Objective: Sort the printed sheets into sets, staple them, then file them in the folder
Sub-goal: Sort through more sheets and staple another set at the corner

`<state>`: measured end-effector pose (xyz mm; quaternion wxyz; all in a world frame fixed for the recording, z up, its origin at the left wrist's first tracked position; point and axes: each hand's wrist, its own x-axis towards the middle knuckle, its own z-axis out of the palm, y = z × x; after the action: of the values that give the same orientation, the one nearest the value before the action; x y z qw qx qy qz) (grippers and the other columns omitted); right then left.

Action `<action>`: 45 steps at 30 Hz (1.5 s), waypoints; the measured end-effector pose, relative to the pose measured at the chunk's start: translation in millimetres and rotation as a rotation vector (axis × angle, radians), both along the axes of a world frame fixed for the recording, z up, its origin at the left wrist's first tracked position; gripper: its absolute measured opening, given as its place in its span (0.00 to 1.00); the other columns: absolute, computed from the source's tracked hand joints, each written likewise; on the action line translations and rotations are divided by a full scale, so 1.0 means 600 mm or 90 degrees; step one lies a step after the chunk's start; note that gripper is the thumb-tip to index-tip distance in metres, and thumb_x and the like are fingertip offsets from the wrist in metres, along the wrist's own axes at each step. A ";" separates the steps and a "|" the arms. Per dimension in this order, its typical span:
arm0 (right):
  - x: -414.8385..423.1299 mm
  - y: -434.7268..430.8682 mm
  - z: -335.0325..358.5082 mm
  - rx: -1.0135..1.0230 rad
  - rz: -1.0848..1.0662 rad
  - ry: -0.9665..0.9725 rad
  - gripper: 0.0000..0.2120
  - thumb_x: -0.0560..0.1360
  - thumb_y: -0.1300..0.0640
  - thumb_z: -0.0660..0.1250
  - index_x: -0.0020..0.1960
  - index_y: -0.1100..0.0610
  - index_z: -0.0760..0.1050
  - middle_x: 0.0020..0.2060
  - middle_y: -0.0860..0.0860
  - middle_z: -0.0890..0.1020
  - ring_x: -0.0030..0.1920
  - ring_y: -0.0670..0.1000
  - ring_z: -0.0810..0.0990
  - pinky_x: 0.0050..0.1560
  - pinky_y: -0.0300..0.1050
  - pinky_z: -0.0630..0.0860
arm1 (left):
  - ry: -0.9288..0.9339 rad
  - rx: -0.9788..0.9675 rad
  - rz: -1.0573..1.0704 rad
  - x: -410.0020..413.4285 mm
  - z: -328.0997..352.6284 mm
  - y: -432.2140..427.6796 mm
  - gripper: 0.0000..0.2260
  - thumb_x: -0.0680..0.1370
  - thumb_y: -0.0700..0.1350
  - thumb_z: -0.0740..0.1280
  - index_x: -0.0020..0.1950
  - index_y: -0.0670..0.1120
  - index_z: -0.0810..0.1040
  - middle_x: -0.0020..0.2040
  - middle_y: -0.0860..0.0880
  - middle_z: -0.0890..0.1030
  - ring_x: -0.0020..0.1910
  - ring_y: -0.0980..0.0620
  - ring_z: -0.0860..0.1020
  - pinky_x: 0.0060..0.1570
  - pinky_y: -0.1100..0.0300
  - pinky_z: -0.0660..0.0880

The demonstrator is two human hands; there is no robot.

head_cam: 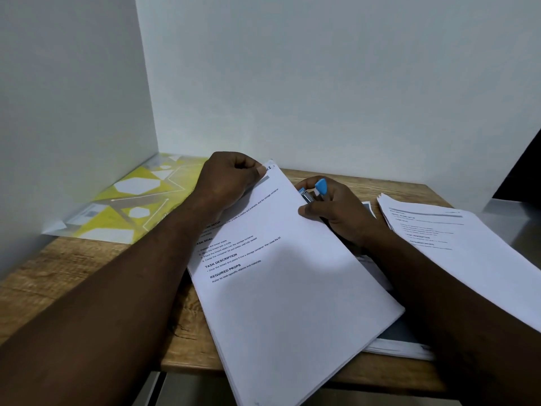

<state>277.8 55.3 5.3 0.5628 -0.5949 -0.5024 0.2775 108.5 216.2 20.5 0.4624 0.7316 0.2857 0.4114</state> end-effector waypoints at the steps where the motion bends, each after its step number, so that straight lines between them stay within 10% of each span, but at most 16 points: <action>1: -0.001 -0.001 0.000 -0.001 -0.003 -0.004 0.16 0.74 0.70 0.72 0.60 0.62 0.79 0.44 0.55 0.84 0.43 0.53 0.81 0.47 0.46 0.79 | -0.003 -0.001 0.000 0.000 0.000 0.000 0.12 0.77 0.47 0.77 0.42 0.39 0.83 0.34 0.48 0.77 0.33 0.51 0.71 0.35 0.61 0.69; 7: -0.005 0.000 0.000 0.027 -0.021 0.029 0.12 0.75 0.63 0.77 0.58 0.61 0.80 0.42 0.52 0.83 0.42 0.50 0.81 0.47 0.45 0.79 | -0.020 0.004 -0.017 -0.002 -0.001 0.001 0.12 0.76 0.47 0.76 0.41 0.38 0.82 0.35 0.46 0.78 0.35 0.51 0.72 0.40 0.56 0.69; 12: -0.001 -0.010 0.015 0.042 -0.079 0.006 0.15 0.80 0.53 0.74 0.61 0.60 0.78 0.36 0.46 0.81 0.30 0.47 0.73 0.29 0.39 0.67 | -0.014 0.021 -0.040 0.004 -0.007 -0.002 0.14 0.76 0.48 0.76 0.43 0.37 0.82 0.36 0.45 0.78 0.36 0.51 0.72 0.40 0.56 0.69; 24: -0.008 0.002 0.008 0.126 -0.078 0.010 0.18 0.69 0.61 0.77 0.58 0.52 0.82 0.48 0.55 0.84 0.47 0.53 0.79 0.52 0.53 0.79 | -0.049 0.045 -0.131 0.012 -0.012 -0.019 0.07 0.75 0.51 0.76 0.45 0.47 0.87 0.47 0.35 0.85 0.41 0.50 0.77 0.48 0.51 0.75; 45: -0.016 -0.001 0.012 0.181 -0.094 -0.087 0.22 0.73 0.74 0.72 0.53 0.47 0.82 0.49 0.46 0.84 0.46 0.46 0.79 0.44 0.39 0.78 | -0.089 0.015 -0.188 0.004 -0.007 -0.024 0.07 0.73 0.33 0.78 0.46 0.43 0.88 0.46 0.42 0.88 0.45 0.49 0.83 0.56 0.51 0.81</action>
<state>267.9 54.8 12.2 0.6247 -0.5622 -0.5284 0.1207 110.7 201.7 16.1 0.5280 0.7407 0.1377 0.3920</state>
